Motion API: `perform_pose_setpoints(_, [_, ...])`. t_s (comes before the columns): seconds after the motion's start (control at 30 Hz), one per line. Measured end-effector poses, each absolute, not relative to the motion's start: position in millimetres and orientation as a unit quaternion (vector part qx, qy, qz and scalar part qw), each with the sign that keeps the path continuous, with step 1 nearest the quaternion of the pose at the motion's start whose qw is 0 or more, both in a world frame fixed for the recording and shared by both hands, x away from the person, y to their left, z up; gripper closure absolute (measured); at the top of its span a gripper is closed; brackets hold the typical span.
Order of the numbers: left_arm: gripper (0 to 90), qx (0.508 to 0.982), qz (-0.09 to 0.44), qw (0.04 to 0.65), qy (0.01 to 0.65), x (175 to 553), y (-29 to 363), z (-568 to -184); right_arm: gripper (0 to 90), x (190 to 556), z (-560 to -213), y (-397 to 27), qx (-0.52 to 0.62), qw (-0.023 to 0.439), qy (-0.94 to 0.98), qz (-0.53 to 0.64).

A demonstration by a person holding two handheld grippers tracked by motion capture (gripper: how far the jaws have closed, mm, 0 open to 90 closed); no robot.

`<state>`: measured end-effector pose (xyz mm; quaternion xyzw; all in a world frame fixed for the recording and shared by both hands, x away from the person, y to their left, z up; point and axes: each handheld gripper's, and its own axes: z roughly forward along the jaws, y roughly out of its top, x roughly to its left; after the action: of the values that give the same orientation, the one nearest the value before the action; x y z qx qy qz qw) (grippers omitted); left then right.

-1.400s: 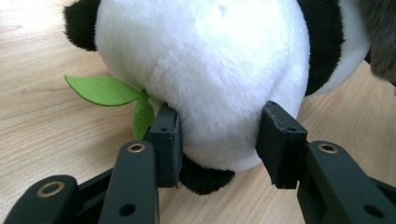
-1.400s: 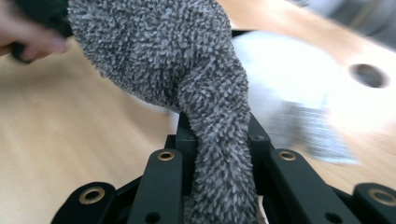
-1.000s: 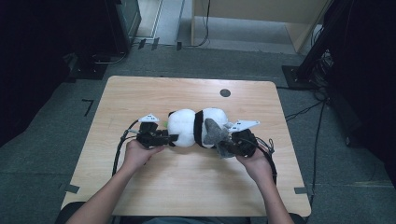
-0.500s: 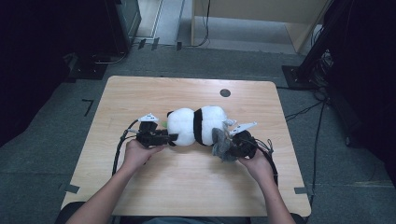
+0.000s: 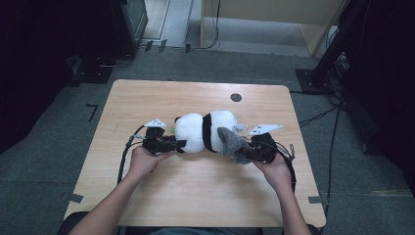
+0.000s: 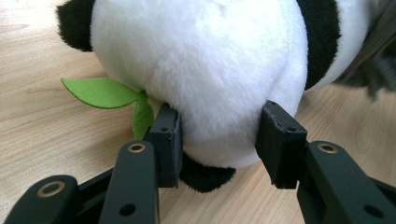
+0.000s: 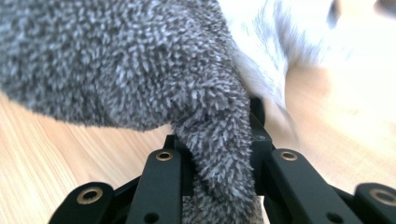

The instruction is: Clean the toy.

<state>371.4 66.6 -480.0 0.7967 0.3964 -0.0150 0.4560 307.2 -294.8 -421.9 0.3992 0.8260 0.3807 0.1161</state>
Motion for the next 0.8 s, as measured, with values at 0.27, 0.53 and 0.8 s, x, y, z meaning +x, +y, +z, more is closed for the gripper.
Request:
perform_pose_setpoints(0.27, [55.1, 0.797, -0.014, 0.456, 0.396, 371, 66, -480, 74.3, 298, -390, -298, 0.409, 0.211, 0.79, 0.405])
perform_pose_setpoints(0.53, [55.1, 0.796, -0.016, 0.457, 0.396, 372, 65, -480, 74.4, 315, -426, -267, 0.377, 0.156, 0.845, 0.347])
perform_pose_setpoints(0.8, [55.2, 0.797, -0.016, 0.458, 0.394, 372, 65, -480, 74.7, 318, -449, -264, 0.376, 0.119, 0.868, 0.301])
